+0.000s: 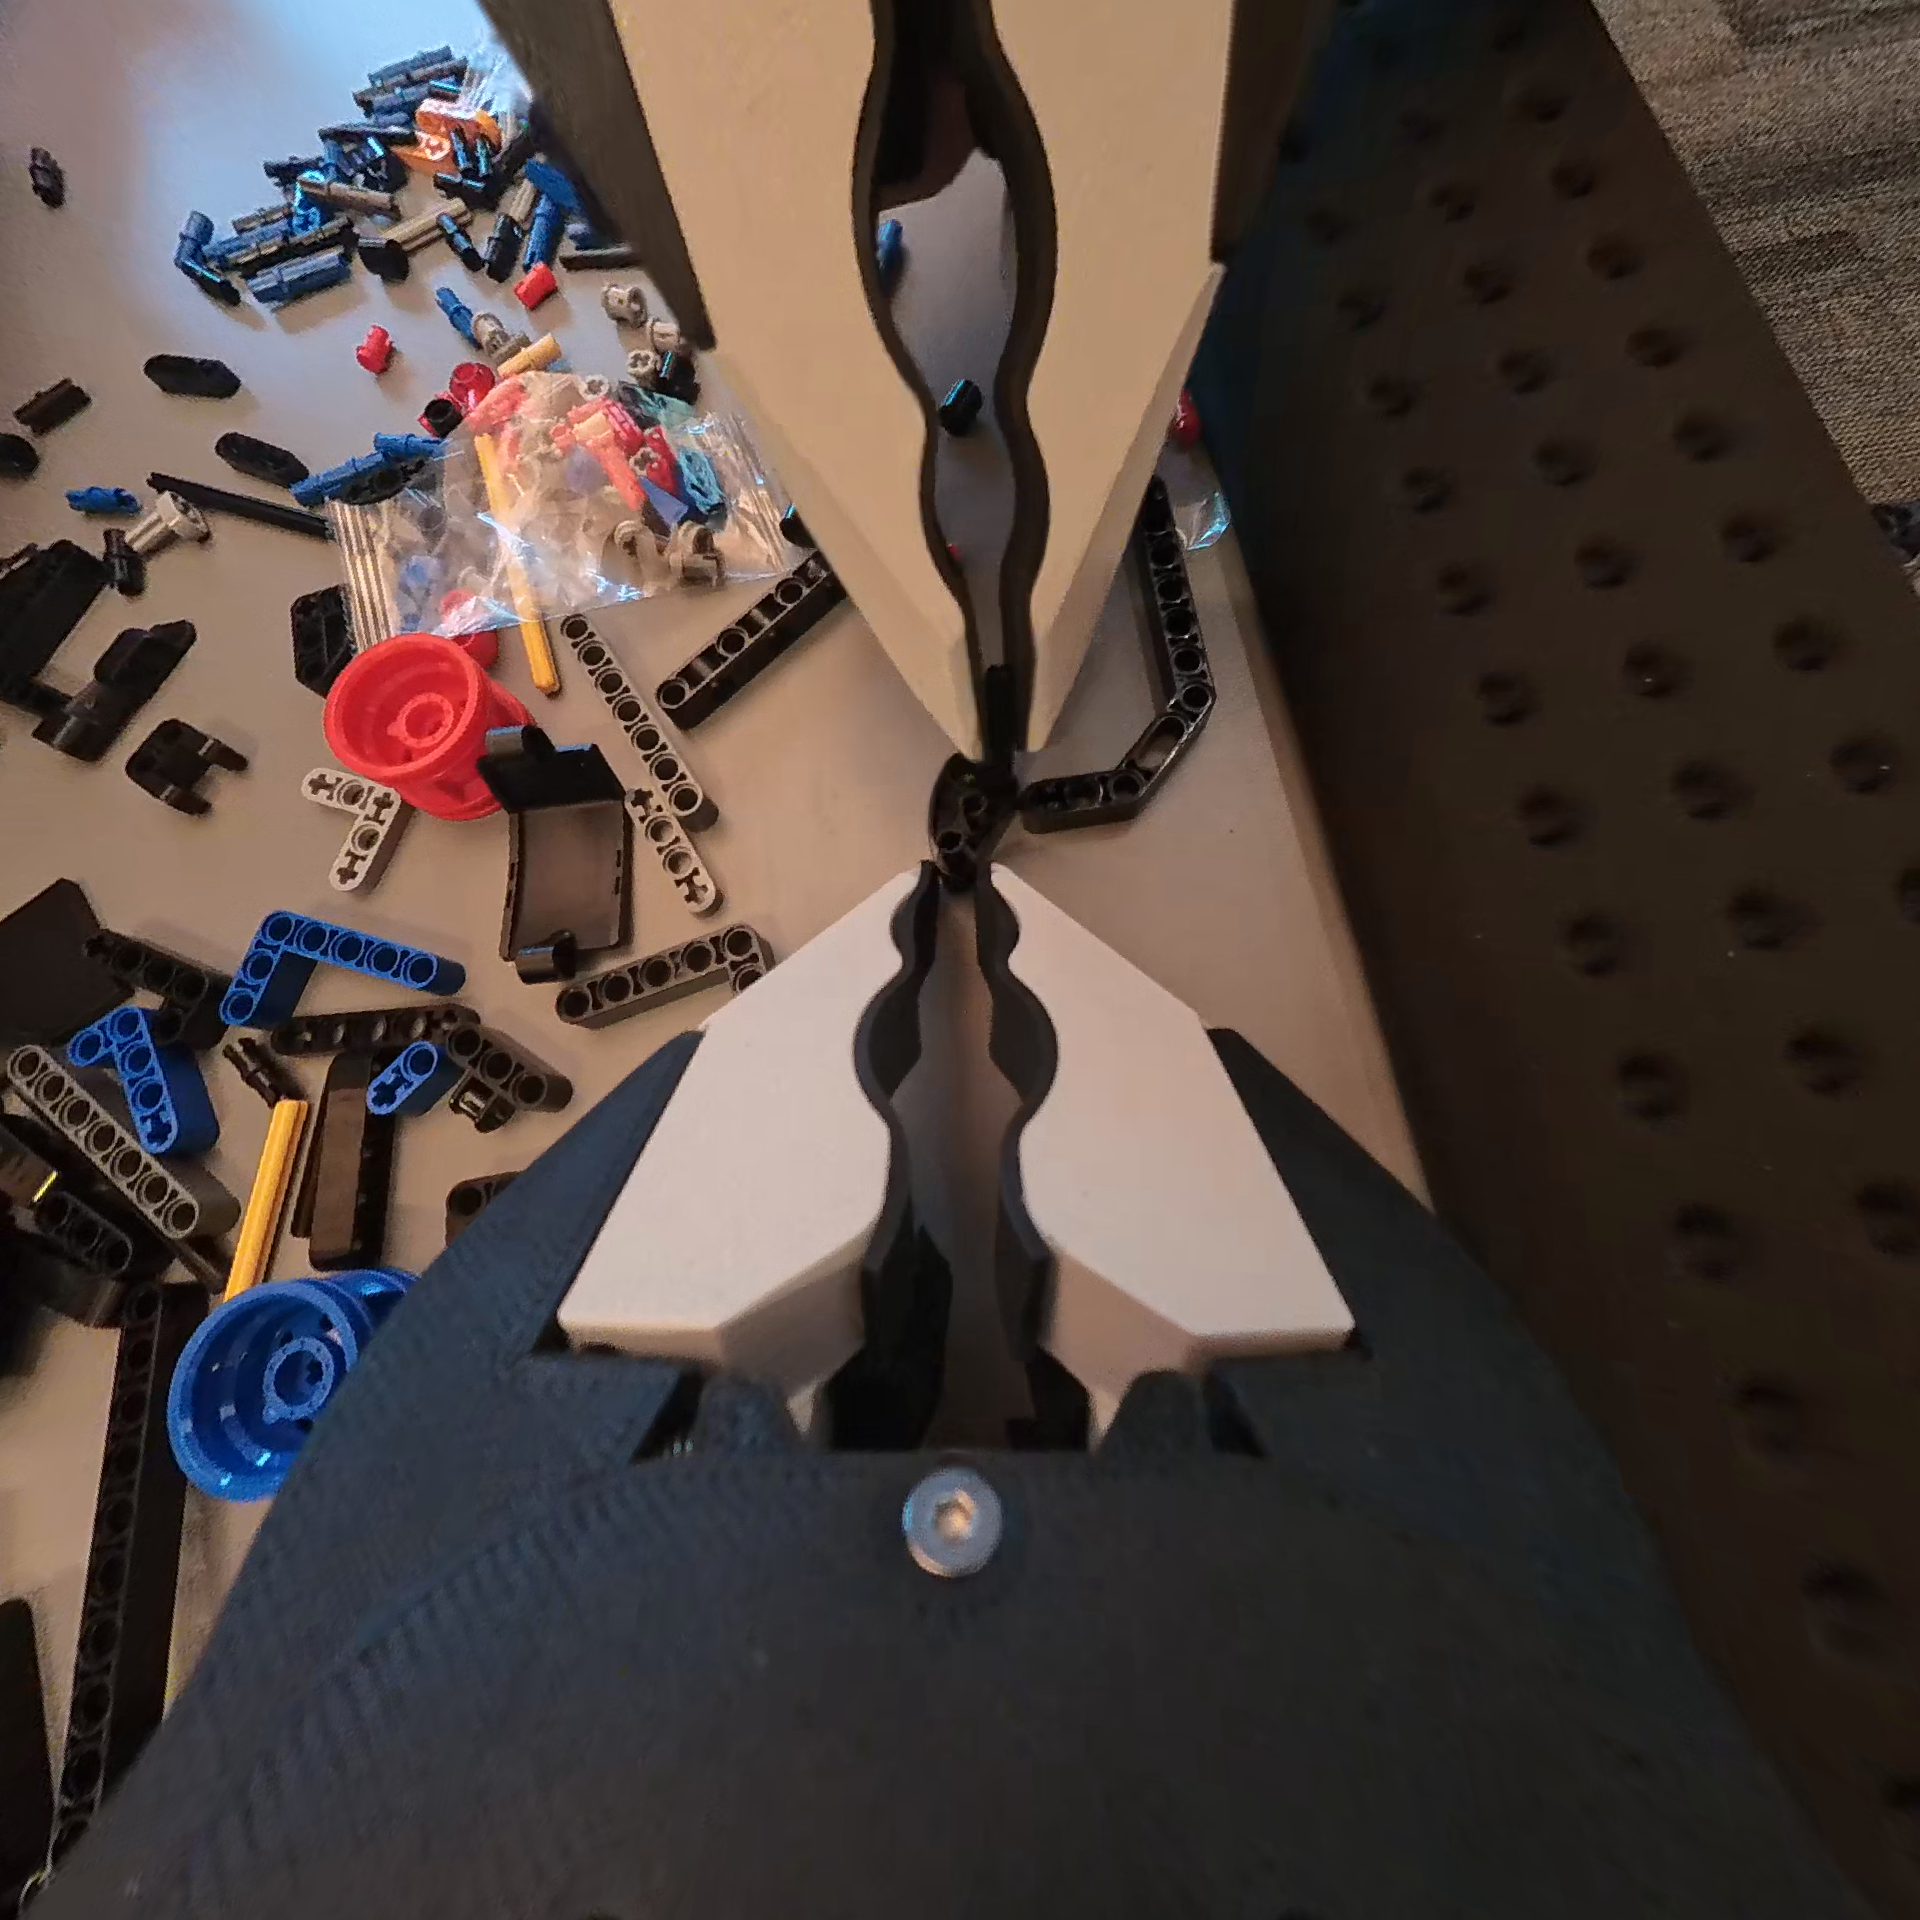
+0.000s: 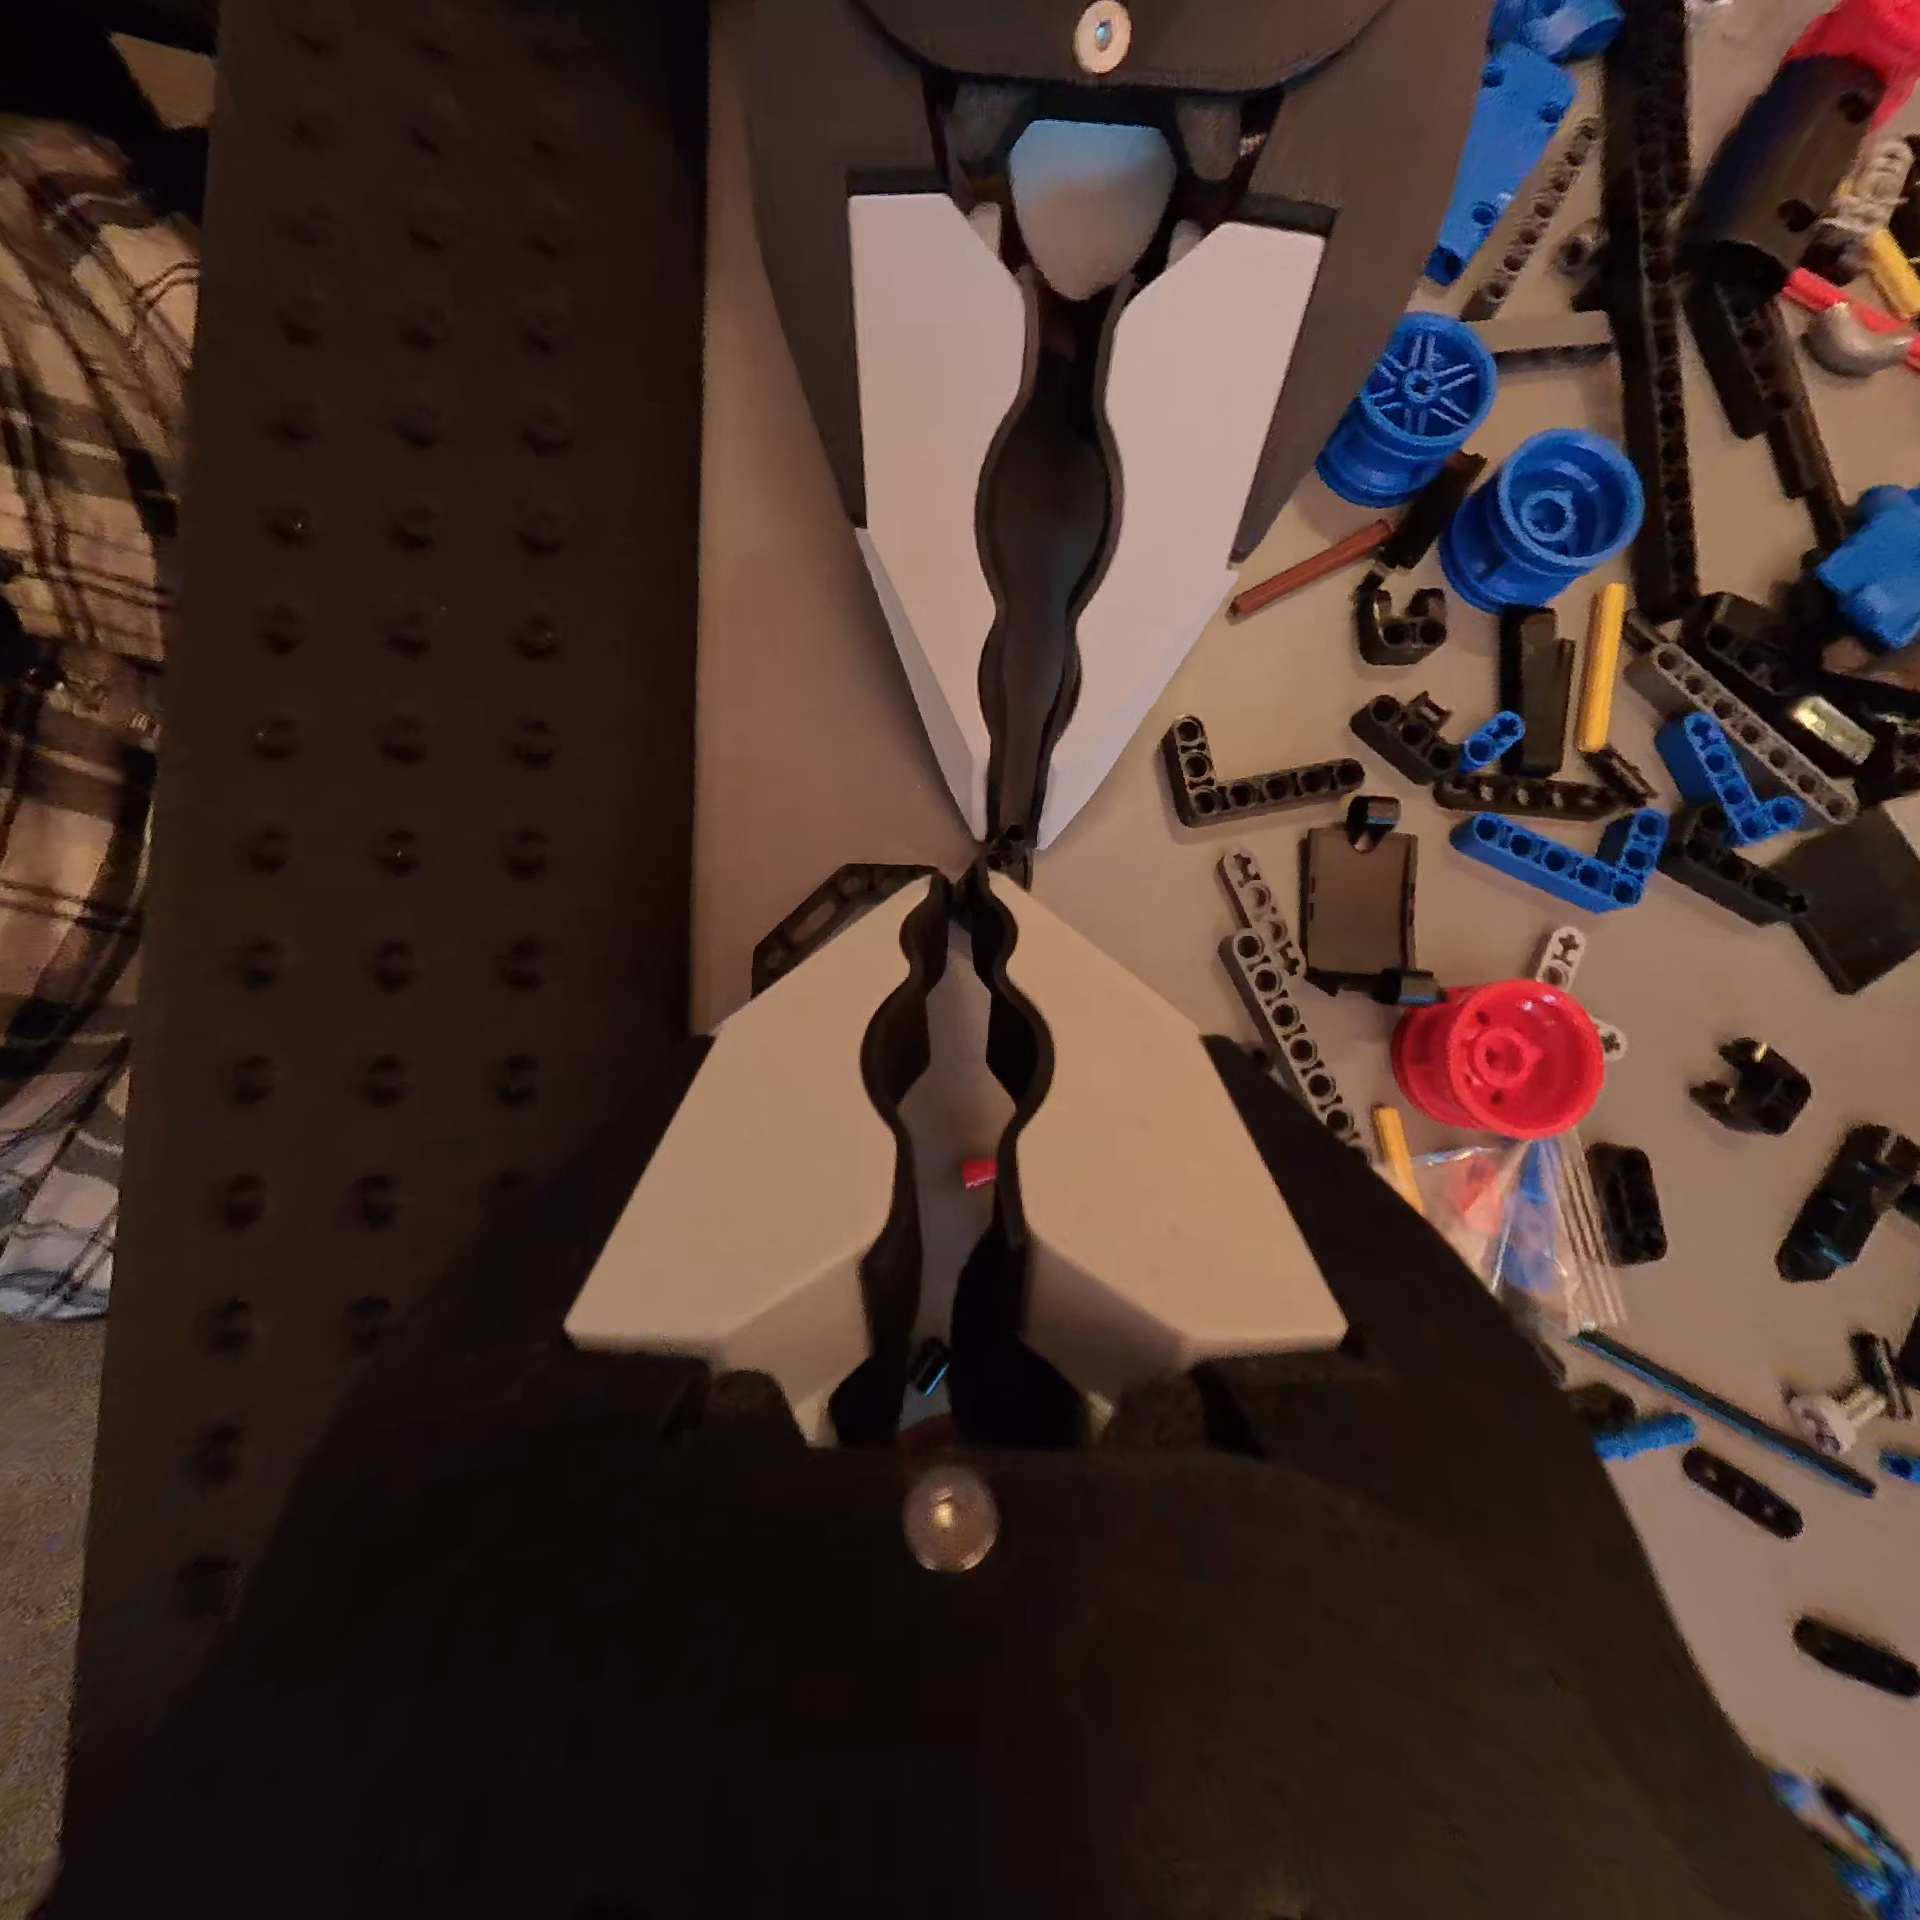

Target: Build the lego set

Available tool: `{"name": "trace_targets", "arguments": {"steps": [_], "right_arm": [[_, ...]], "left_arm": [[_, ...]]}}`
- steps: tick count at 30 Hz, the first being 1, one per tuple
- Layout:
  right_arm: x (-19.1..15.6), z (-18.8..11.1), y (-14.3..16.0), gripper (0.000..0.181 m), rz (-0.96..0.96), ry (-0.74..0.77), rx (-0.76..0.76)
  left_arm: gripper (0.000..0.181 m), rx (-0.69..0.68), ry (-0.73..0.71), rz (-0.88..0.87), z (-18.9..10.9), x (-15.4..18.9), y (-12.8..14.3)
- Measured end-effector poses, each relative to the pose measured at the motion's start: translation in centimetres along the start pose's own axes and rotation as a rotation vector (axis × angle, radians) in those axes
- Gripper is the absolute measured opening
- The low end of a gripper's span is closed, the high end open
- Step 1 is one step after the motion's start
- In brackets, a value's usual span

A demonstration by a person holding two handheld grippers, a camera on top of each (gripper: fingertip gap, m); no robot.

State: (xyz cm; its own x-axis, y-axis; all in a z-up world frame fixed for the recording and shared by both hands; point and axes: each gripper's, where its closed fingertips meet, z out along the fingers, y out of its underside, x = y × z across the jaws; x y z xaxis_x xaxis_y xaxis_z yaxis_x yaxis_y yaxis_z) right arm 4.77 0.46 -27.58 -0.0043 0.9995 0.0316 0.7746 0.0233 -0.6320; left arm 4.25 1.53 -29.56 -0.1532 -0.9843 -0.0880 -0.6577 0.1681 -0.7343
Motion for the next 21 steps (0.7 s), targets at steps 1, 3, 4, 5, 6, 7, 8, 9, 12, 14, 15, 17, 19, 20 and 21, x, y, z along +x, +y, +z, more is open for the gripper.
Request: {"name": "trace_targets", "arguments": {"steps": [1,3,4,5,6,7,8,9,12,14,15,17,19,20,21], "right_arm": [[0.00,0.01,0.01,0.002,-0.008,-0.026,-0.004],[0.02,0.01,0.03,0.002,-0.031,-0.075,-0.018],[0.01,0.02,0.02,0.002,-0.052,-0.092,-0.027],[0.02,0.04,0.01,0.002,-0.065,-0.108,-0.037],[0.03,0.05,0.03,0.002,-0.075,-0.120,-0.048],[0.02,0.05,0.03,0.002,-0.090,-0.126,-0.060],[0.00,0.06,0.03,0.002,-0.101,-0.128,-0.072],[-0.02,0.07,0.05,0.002,-0.110,-0.127,-0.088],[-0.11,0.13,0.04,0.002,-0.143,-0.114,-0.133],[-0.13,0.18,0.00,0.002,-0.151,-0.112,-0.139],[-0.15,0.27,-0.07,0.002,-0.149,-0.111,-0.134],[-0.21,0.47,-0.15,0.002,-0.155,-0.102,-0.139],[-0.23,0.47,-0.13,0.002,-0.177,-0.092,-0.160],[-0.24,0.42,-0.08,0.002,-0.173,-0.095,-0.161],[-0.23,0.38,-0.04,0.002,-0.161,-0.103,-0.151]], "left_arm": [[0.005,0.001,0.001,-0.001,0.00,-0.01,0.00],[0.005,0.001,0.002,-0.002,-0.01,0.00,0.00],[0.005,0.001,0.001,0.000,-0.01,0.01,0.00],[0.005,0.001,0.001,0.000,-0.01,0.01,0.00],[0.005,0.001,0.002,-0.001,-0.01,0.01,0.00],[0.005,0.002,0.003,-0.002,-0.01,0.01,0.00],[0.005,0.002,0.003,-0.002,-0.01,0.02,0.00],[0.005,0.002,0.004,-0.002,-0.01,0.01,0.00],[0.005,0.002,0.006,-0.003,-0.01,0.02,0.00],[0.005,0.001,0.006,-0.003,0.00,0.01,0.00],[0.005,0.002,0.005,-0.003,0.00,0.02,0.00],[0.005,0.002,0.005,-0.003,0.00,0.02,0.00],[0.005,0.002,0.006,-0.002,0.00,0.03,-0.01],[0.005,0.002,0.007,0.000,0.01,0.07,-0.02],[0.004,0.002,0.006,0.001,0.02,0.07,-0.03]]}}
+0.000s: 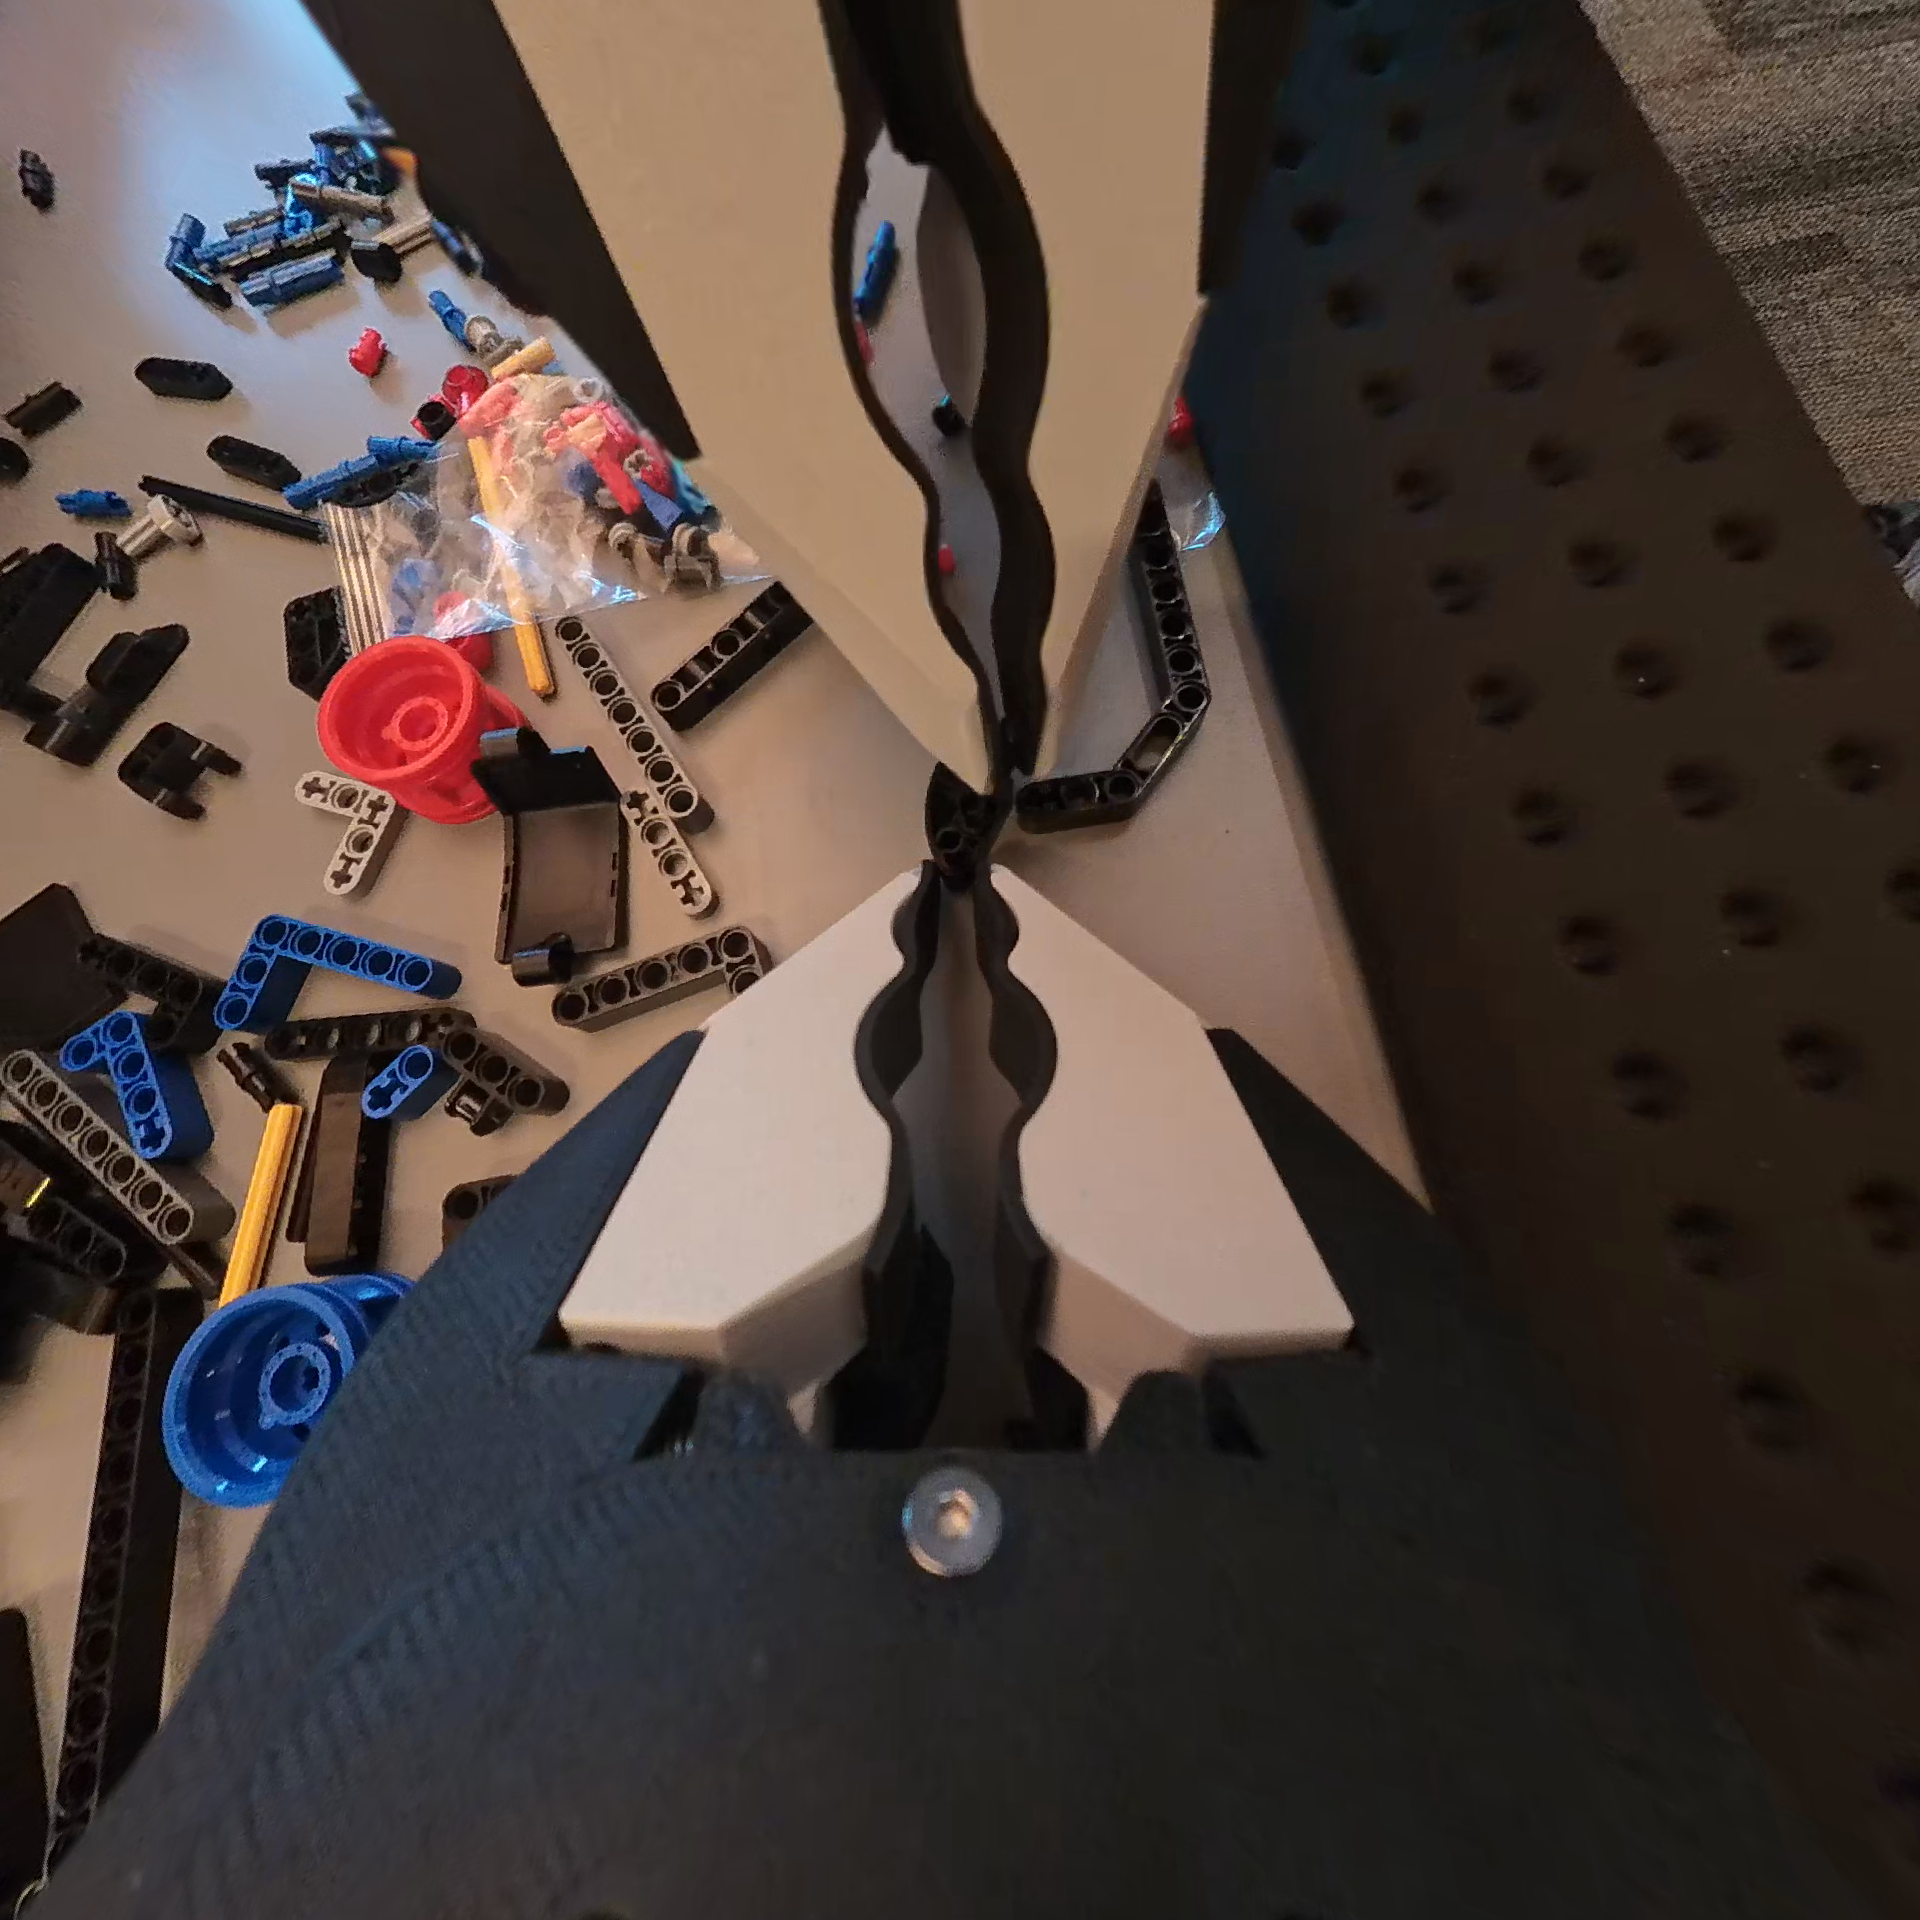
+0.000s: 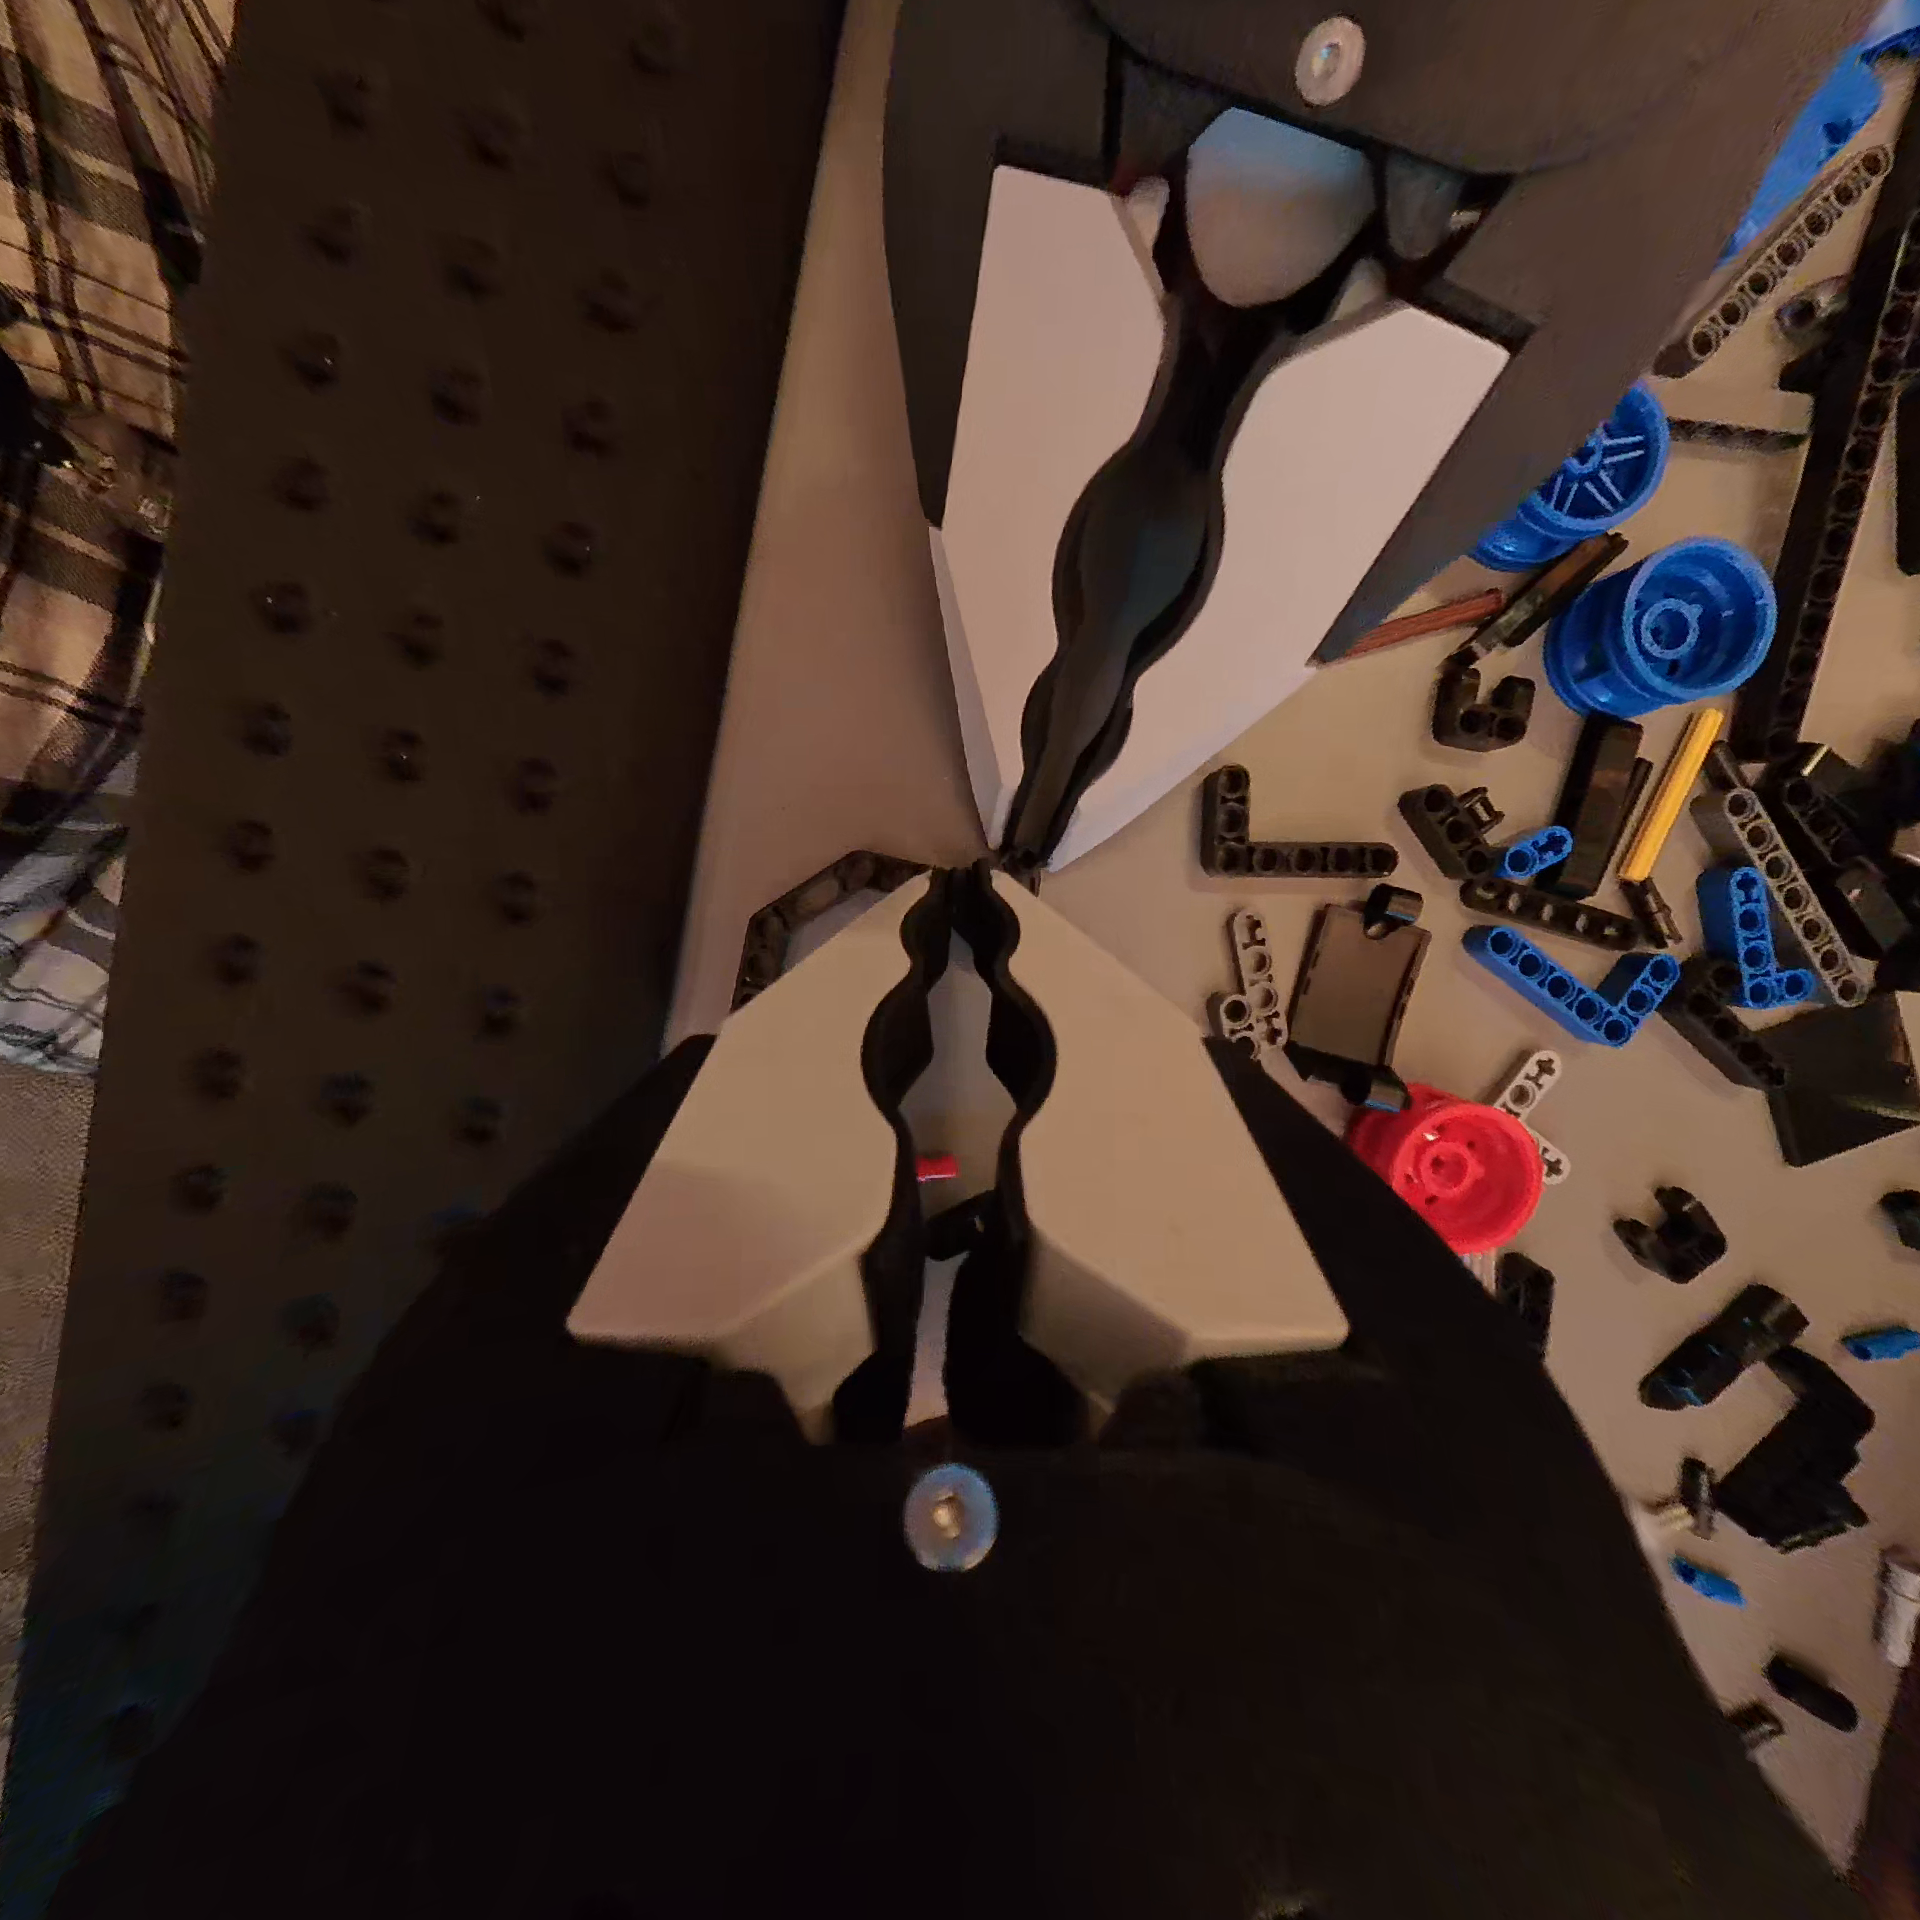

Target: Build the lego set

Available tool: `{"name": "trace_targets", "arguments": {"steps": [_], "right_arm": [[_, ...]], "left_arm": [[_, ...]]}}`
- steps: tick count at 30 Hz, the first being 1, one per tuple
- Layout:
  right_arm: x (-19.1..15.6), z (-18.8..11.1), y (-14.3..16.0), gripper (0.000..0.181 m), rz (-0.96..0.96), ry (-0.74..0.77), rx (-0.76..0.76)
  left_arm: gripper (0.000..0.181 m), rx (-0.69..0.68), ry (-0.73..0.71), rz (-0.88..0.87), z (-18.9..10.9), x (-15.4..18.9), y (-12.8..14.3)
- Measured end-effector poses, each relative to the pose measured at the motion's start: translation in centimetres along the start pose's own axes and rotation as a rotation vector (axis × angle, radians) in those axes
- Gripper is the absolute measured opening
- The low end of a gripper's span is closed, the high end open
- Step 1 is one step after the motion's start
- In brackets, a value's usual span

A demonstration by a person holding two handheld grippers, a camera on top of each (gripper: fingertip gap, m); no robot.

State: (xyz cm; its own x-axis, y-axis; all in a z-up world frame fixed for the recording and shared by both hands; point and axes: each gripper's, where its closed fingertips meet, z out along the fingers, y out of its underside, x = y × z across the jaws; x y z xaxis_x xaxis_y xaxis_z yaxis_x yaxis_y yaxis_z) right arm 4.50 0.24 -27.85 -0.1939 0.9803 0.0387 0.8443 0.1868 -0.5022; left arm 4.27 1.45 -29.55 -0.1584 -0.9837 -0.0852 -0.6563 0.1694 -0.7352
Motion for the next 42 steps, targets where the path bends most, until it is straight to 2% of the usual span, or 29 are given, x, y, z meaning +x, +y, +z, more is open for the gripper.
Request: {"name": "trace_targets", "arguments": {"steps": [16,28,38,42], "right_arm": [[0.02,-0.39,0.56,0.002,0.076,0.027,0.214],[0.06,0.07,0.60,0.002,0.069,0.021,0.159],[0.19,0.04,0.81,0.002,0.123,0.028,0.183],[0.10,-0.06,0.66,0.002,0.124,0.069,0.202]], "left_arm": [[0.004,0.000,0.000,0.002,0.05,0.01,-0.05],[0.003,-0.002,0.001,-0.001,0.04,0.04,-0.04],[0.001,0.000,-0.003,0.008,0.06,0.04,-0.07],[0.014,0.007,-0.013,0.005,0.16,-0.15,-0.22]]}}
